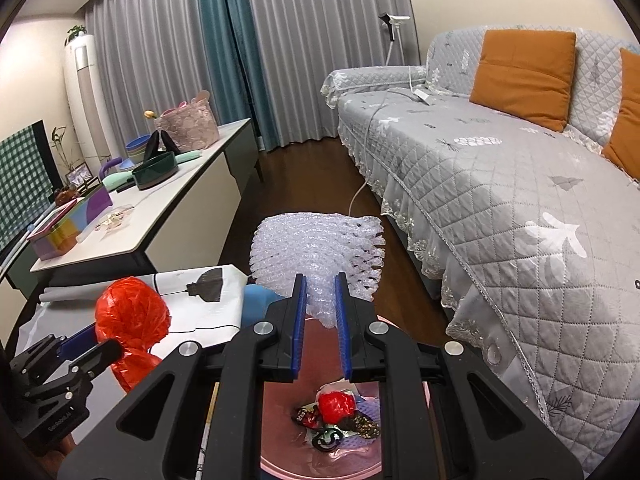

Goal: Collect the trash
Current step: 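Carry the red bag and white foam net over the pink bin with both grippers, then open the left gripper over the bin while the right gripper releases the foam net, then move both open grippers back over the black-and-pink card and clear tubes on the table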

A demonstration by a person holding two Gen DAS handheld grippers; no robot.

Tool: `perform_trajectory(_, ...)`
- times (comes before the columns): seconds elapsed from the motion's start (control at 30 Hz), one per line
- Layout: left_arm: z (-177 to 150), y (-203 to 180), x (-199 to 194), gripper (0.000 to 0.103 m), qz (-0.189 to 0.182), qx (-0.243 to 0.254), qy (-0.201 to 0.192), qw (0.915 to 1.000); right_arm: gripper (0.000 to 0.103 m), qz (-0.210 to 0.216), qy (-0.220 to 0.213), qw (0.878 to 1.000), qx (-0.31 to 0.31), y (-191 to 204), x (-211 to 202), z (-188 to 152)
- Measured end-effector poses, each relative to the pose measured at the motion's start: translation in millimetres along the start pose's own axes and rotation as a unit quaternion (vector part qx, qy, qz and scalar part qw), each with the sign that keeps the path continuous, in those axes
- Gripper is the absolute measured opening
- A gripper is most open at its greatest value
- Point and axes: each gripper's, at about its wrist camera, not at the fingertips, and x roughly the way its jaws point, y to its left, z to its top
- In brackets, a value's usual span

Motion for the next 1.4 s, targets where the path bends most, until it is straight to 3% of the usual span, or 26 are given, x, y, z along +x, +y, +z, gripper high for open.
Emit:
perform_trajectory(0.67, 3, -47, 60, 0.038, -0.037, 0.032, 0.033, 0.9983, 0.015, -0.018, 0.024, 0.999, 0.019, -32, 22, -6)
perform_trajectory(0.77, 1, -48, 68, 0.045, -0.042, 0.033, 0.051, 0.9973, 0.027, -0.021, 0.033, 0.999, 0.017, -31, 25, -8)
perform_trajectory(0.83, -2, -47, 67, 0.051, -0.041, 0.029, 0.053, 0.9973, 0.055, -0.030, 0.033, 0.999, 0.022, -33, 26, -9)
perform_trajectory(1.17, -7, -21, 38, 0.051, -0.025, 0.006, 0.042, 0.9988, 0.057, -0.023, 0.034, 0.999, 0.034, -27, 25, -8)
perform_trajectory(1.4, -17, 11, 9, 0.051, -0.005, -0.012, 0.035, 0.9993, 0.057, -0.008, 0.029, 0.999, 0.010, 5, 22, -9)
